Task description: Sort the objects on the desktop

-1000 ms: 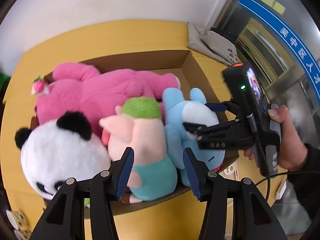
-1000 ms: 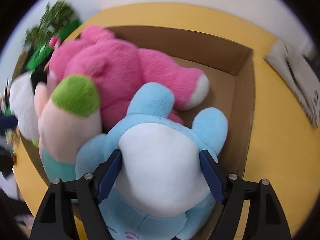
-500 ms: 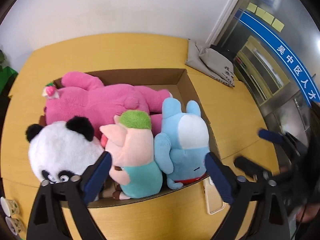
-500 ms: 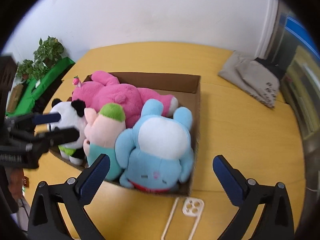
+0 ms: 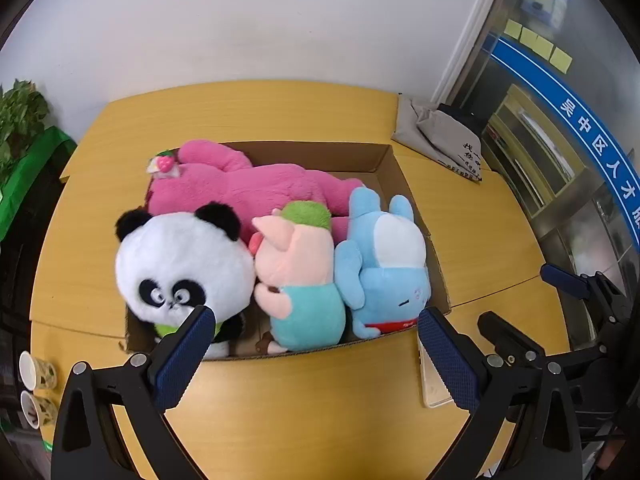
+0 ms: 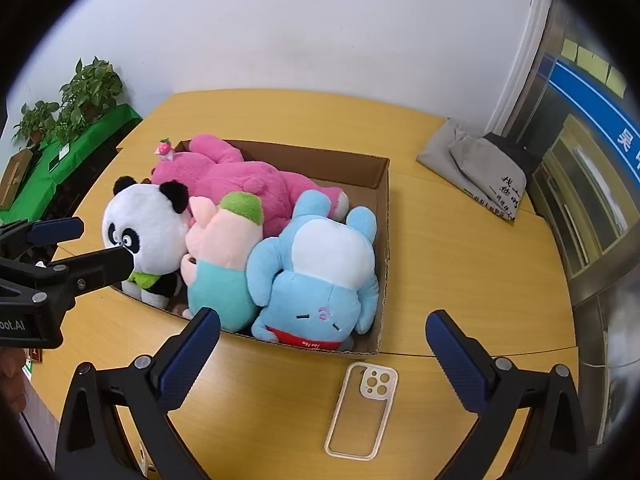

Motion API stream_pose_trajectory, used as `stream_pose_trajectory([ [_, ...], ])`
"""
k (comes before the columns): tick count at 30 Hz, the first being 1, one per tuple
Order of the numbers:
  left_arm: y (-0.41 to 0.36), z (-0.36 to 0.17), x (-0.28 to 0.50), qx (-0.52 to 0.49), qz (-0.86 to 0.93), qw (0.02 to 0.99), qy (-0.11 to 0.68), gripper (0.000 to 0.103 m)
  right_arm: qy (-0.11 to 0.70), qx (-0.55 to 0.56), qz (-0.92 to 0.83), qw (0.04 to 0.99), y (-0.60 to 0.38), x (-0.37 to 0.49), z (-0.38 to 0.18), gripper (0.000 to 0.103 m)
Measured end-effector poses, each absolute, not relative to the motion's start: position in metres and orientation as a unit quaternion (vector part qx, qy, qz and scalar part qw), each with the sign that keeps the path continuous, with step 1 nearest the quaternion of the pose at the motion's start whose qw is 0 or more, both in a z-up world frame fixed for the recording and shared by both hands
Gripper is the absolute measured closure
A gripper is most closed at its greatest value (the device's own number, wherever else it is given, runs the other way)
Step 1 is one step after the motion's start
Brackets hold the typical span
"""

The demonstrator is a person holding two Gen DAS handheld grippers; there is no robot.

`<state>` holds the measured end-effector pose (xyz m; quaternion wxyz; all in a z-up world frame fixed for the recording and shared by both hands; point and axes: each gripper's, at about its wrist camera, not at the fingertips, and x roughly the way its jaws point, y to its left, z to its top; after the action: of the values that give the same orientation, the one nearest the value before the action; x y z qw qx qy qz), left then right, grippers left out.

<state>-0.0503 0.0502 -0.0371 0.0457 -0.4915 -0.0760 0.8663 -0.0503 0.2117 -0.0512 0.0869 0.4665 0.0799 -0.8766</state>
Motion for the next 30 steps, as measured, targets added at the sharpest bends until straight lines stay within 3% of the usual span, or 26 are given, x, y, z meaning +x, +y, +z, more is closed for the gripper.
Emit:
stream_pose_trajectory([
  [30,0.046,-0.018,-0.010,-0.479,0.873,0.048,-0.075,0.001,0.086,0.452,-0.885,0.076,0.208,-0.006,-0.028,0.000],
])
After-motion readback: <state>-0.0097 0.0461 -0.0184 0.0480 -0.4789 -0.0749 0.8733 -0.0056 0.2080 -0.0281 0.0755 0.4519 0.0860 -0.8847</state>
